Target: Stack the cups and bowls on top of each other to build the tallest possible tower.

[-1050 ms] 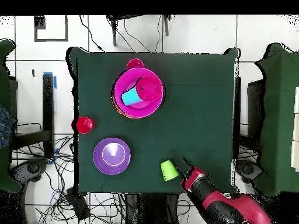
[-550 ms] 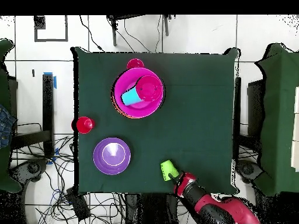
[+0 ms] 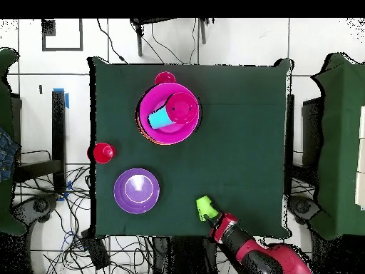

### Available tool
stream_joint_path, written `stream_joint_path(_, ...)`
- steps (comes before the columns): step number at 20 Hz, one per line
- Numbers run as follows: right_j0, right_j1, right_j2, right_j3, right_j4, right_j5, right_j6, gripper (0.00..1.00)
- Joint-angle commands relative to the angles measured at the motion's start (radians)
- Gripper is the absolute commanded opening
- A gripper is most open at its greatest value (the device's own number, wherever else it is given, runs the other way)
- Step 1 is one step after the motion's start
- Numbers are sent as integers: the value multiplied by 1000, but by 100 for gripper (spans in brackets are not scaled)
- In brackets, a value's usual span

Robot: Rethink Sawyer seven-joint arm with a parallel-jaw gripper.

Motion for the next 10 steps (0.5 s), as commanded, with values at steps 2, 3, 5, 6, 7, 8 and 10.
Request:
stream_joint_path(2,15,61,-55,-167,-37,112,-371,100)
stream_joint_path(3,16,60,-54,-166,-36,111,-371,100)
stream_joint_path(5,12,62,-52,-167,-34,111,-392,100)
stream_joint_path(6,11,60,-51,-167,-34,109,-397,100)
stream_joint_path(7,10,60,-52,-169,-32,108,-403,100)
stream_joint_path(8,8,63,-53,-172,-30,108,-411,100)
stream_joint_path(10,4,66,-54,-175,-25,106,-424,100)
